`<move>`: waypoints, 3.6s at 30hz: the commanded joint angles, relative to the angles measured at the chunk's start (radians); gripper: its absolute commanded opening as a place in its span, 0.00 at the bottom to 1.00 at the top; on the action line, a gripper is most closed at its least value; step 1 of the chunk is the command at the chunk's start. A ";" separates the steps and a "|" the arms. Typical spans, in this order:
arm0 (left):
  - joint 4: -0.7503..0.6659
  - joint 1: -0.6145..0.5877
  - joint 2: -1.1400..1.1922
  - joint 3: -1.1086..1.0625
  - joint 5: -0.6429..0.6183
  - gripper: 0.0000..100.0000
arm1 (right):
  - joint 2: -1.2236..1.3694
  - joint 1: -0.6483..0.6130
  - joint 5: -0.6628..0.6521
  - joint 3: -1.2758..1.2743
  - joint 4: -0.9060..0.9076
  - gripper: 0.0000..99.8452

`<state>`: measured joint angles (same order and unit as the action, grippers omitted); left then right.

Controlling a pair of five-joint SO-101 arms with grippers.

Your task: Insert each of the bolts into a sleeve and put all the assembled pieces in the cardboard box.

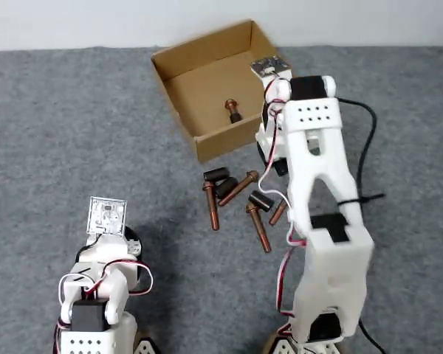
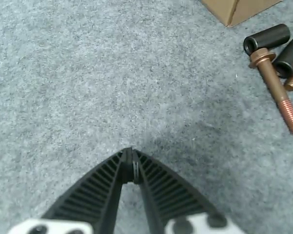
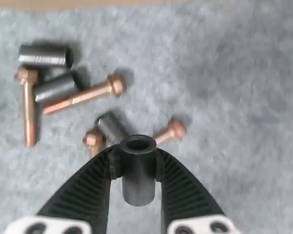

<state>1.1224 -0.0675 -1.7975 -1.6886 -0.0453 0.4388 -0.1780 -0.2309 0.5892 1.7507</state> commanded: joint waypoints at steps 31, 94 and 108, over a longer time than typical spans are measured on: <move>-0.015 0.057 -0.009 0.004 -0.138 0.01 | -1.656 0.171 0.267 -1.252 -0.071 0.01; 0.020 0.419 2.125 1.580 -0.522 0.14 | -2.255 0.171 0.324 -1.660 -0.209 0.01; 0.123 0.338 2.372 1.779 -0.543 0.14 | -2.255 0.171 0.324 -1.662 -0.209 0.01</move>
<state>1.1792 0.2716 0.5516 0.0284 -0.5669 -1.8121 -0.0153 0.1051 -1.0771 1.5589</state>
